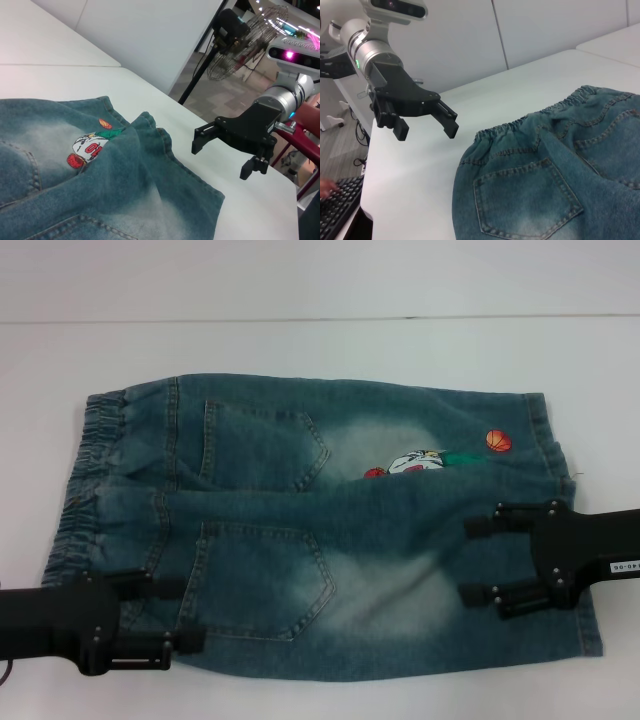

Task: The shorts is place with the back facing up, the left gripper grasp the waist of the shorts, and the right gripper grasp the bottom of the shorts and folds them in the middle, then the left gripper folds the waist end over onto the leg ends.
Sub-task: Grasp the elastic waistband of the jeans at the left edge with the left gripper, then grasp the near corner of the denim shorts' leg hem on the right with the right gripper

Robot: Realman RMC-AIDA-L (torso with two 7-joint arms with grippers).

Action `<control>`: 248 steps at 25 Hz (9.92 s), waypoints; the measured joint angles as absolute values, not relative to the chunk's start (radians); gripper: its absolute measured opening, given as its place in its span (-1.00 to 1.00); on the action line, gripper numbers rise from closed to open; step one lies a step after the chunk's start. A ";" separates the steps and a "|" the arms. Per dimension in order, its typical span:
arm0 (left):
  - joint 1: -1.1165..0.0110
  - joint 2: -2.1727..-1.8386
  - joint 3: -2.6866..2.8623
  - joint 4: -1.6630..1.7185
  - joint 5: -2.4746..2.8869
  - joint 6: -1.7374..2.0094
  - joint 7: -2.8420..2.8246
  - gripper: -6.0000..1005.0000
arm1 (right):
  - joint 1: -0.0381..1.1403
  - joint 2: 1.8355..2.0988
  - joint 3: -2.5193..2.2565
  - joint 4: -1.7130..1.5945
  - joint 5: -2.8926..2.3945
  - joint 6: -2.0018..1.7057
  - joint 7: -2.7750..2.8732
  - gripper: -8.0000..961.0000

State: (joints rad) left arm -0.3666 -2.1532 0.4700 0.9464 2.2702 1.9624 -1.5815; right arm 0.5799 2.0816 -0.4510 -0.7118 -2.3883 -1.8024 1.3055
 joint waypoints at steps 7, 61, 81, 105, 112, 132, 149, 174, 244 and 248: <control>-0.367 -2.152 0.469 0.946 2.272 1.960 -1.581 0.69 | 0.580 2.082 -0.451 -0.712 -2.388 -1.802 1.305 0.96; -0.549 -2.060 0.562 1.048 2.801 1.671 -2.114 0.68 | 0.595 2.075 -0.468 -0.713 -2.384 -1.772 1.295 0.96; -0.568 -2.067 0.598 1.034 2.815 1.670 -2.130 0.68 | 0.603 2.077 -0.472 -0.713 -2.383 -1.784 1.295 0.96; -0.601 -2.084 0.613 1.036 2.806 1.645 -2.120 0.48 | 0.601 2.075 -0.466 -0.713 -2.382 -1.783 1.295 0.96; -0.602 -2.084 0.616 1.035 2.805 1.650 -2.120 -0.01 | 0.602 2.075 -0.465 -0.713 -2.382 -1.783 1.296 0.96; -0.610 -2.083 0.613 1.038 2.780 1.655 -2.129 -0.93 | 0.615 2.027 -0.479 -0.792 -2.367 -1.895 1.445 0.96; -0.643 -2.083 0.608 1.043 2.761 1.647 -2.133 -0.93 | 0.622 1.860 -0.874 -0.884 -2.384 -1.989 1.828 0.96; -0.683 -2.085 0.609 1.040 2.714 1.629 -2.155 -0.93 | 0.702 1.952 -0.889 -0.867 -2.798 -1.979 1.858 0.96; -0.689 -2.086 0.617 1.019 2.714 1.626 -2.137 -0.83 | 0.774 2.040 -0.952 -0.836 -2.868 -1.861 1.886 0.91; -0.689 -2.086 0.617 1.000 2.714 1.617 -2.132 -0.83 | 0.778 2.045 -0.945 -0.840 -2.860 -1.861 1.881 0.88</control>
State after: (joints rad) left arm -0.6886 -2.0856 0.6167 1.0002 2.7137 1.6167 -2.1325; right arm 0.7785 2.0445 -0.9452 -0.8398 -2.8599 -1.8606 1.8808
